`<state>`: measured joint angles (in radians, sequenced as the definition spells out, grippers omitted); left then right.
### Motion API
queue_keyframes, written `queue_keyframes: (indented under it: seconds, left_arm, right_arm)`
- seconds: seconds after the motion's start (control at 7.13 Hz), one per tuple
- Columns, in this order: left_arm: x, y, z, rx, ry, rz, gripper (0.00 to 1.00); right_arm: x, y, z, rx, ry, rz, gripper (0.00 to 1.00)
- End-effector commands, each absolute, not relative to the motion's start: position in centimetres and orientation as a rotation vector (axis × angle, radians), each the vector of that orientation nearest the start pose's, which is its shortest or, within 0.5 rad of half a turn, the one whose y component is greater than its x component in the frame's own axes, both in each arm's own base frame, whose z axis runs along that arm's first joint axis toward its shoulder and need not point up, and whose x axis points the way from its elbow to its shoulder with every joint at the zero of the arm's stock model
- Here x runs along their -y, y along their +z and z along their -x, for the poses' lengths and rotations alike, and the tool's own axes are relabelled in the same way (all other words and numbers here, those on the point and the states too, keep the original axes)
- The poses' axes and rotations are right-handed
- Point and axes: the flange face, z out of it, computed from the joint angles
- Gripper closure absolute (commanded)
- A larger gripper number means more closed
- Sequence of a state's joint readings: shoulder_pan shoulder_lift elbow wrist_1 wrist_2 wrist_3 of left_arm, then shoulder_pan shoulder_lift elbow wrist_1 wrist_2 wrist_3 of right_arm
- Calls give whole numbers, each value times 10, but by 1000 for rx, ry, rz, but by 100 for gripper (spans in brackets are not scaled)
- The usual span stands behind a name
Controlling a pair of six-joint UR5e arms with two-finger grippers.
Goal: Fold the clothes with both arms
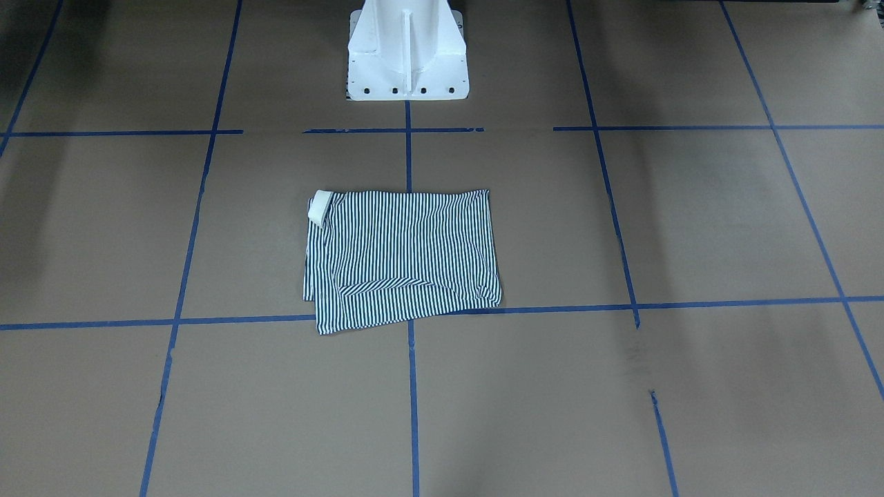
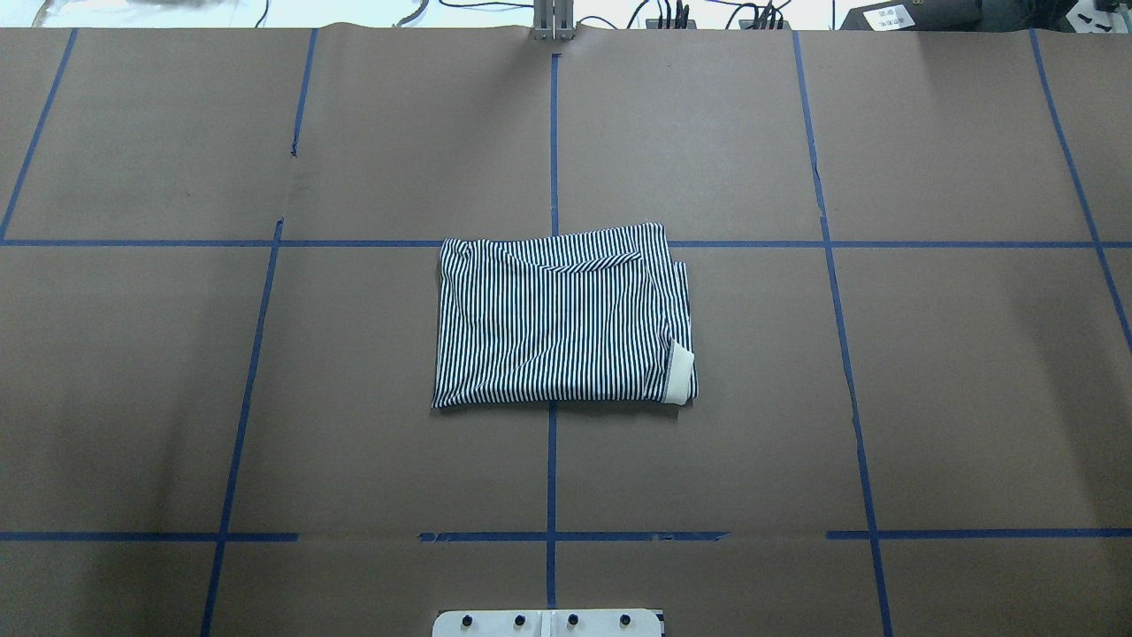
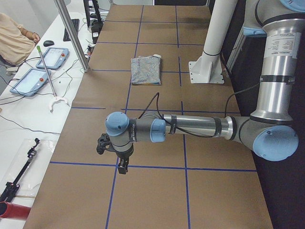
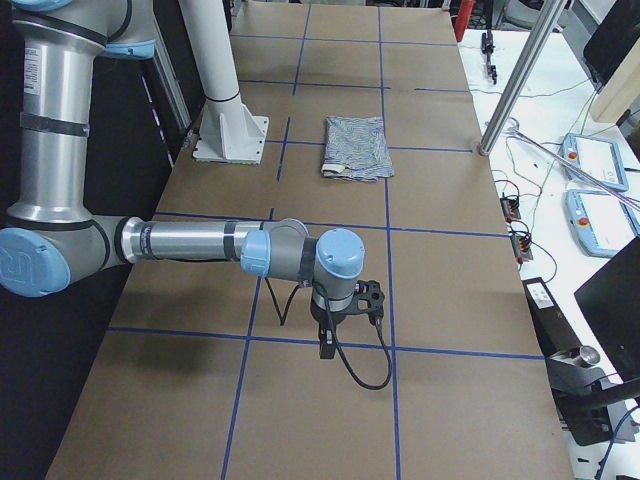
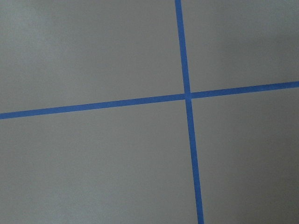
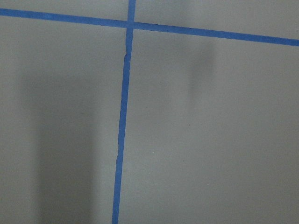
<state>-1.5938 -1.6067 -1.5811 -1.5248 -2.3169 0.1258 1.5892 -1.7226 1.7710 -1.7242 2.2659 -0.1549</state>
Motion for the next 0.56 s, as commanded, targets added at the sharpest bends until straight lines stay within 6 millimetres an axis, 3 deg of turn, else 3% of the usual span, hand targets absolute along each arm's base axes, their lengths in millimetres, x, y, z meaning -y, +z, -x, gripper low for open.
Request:
queue_keyframes:
  seconds: [0.0,0.42]
  left_arm:
    - [504,643,77,-742,98,-55,0]
    - [504,642,77,-744,99,-57,0]
  right_arm:
    - [417,652,-77,707,-93,43,0]
    - [417,654,-77,707,-91,48,0]
